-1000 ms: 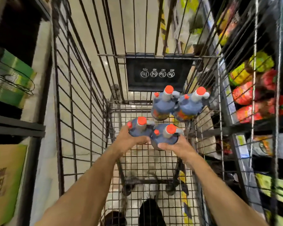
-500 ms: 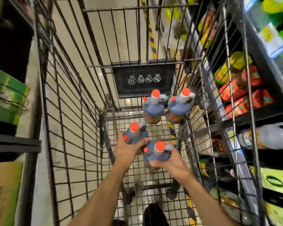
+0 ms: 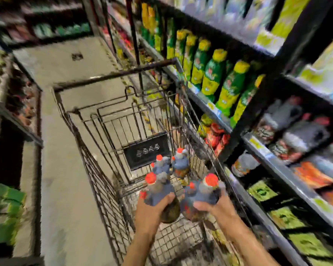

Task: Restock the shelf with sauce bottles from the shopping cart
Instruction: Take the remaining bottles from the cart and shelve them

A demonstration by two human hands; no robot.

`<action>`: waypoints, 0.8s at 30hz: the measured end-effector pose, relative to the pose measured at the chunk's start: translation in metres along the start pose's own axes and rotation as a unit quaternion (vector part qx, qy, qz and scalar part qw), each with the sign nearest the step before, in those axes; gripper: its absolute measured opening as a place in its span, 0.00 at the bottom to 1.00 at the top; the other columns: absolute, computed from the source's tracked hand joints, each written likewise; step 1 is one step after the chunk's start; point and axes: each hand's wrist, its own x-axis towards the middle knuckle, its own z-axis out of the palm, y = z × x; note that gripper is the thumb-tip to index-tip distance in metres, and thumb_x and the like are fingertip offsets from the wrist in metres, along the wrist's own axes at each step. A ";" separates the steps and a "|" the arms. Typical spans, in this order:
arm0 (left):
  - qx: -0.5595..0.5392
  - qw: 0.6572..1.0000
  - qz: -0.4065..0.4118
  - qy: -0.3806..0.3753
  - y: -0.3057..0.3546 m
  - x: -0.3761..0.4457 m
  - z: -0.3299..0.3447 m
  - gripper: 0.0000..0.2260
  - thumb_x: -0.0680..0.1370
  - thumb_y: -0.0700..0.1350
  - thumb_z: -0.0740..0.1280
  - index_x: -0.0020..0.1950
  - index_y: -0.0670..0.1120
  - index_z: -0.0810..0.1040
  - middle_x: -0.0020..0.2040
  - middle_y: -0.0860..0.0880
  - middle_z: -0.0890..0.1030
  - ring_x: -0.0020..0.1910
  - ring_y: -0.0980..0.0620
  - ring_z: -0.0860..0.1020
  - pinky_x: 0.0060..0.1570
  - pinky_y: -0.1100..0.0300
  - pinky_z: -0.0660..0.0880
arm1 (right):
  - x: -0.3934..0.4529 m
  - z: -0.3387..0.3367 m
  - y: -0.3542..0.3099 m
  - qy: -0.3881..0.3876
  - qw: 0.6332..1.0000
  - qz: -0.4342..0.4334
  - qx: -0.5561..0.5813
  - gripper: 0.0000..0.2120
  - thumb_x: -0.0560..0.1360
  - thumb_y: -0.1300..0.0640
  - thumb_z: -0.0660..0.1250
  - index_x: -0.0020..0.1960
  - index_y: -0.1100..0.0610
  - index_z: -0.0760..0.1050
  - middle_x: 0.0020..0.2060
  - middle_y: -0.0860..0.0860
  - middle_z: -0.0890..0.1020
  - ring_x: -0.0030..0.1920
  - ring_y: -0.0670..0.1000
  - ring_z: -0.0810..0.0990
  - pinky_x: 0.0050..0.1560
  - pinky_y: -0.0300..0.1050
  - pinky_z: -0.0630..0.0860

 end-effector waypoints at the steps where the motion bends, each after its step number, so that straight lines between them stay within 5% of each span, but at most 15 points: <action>1: 0.024 0.999 0.021 -0.030 0.023 -0.017 -0.001 0.38 0.59 0.57 0.86 0.66 0.50 0.79 0.60 0.52 0.85 0.58 0.54 0.83 0.55 0.60 0.80 | -0.017 0.001 -0.019 0.014 1.000 -0.014 0.011 0.34 0.54 0.60 0.86 0.56 0.59 0.77 0.48 0.56 0.87 0.49 0.55 0.86 0.51 0.45 0.83; 6: 0.101 0.977 0.144 -0.119 0.106 -0.091 0.002 0.28 0.65 0.58 0.83 0.61 0.53 0.81 0.54 0.55 0.85 0.53 0.55 0.83 0.52 0.67 0.79 | -0.115 0.001 -0.100 0.088 0.993 -0.073 0.043 0.49 0.55 0.45 0.85 0.72 0.54 0.70 0.66 0.55 0.81 0.64 0.56 0.81 0.62 0.57 0.80; 9: 0.114 0.967 0.157 -0.165 0.139 -0.148 0.013 0.28 0.57 0.67 0.80 0.52 0.54 0.85 0.51 0.49 0.87 0.53 0.45 0.85 0.56 0.43 0.81 | -0.176 -0.008 -0.127 0.161 0.979 -0.109 0.055 0.40 0.53 0.42 0.85 0.62 0.49 0.79 0.59 0.54 0.85 0.60 0.59 0.83 0.63 0.63 0.78; 11: 0.094 0.956 0.192 -0.202 0.155 -0.186 0.023 0.21 0.55 0.62 0.81 0.43 0.56 0.85 0.46 0.48 0.88 0.47 0.46 0.86 0.54 0.43 0.82 | -0.215 -0.014 -0.142 0.199 0.969 -0.127 0.069 0.34 0.55 0.47 0.81 0.60 0.53 0.80 0.53 0.54 0.87 0.56 0.61 0.84 0.57 0.58 0.81; 16: 0.118 0.919 0.221 -0.304 0.176 -0.255 0.067 0.54 0.47 0.75 0.79 0.69 0.51 0.75 0.64 0.50 0.81 0.59 0.47 0.81 0.59 0.43 0.80 | -0.314 -0.036 -0.172 0.261 0.944 -0.190 0.073 0.33 0.56 0.49 0.78 0.60 0.58 0.79 0.48 0.53 0.88 0.48 0.56 0.87 0.43 0.46 0.82; 20: 0.160 0.875 0.240 -0.389 0.184 -0.320 0.115 0.55 0.50 0.76 0.78 0.73 0.54 0.72 0.70 0.53 0.76 0.66 0.46 0.77 0.62 0.42 0.78 | -0.391 -0.063 -0.183 0.315 0.924 -0.210 0.061 0.32 0.61 0.51 0.77 0.63 0.59 0.79 0.49 0.53 0.88 0.48 0.53 0.87 0.43 0.43 0.81; 24: 0.166 0.833 0.252 -0.464 0.176 -0.391 0.170 0.52 0.49 0.73 0.81 0.69 0.52 0.76 0.62 0.53 0.83 0.59 0.51 0.82 0.61 0.45 0.79 | -0.463 -0.093 -0.176 0.387 0.891 -0.225 0.083 0.21 0.66 0.58 0.73 0.59 0.57 0.80 0.47 0.52 0.88 0.47 0.53 0.87 0.41 0.42 0.81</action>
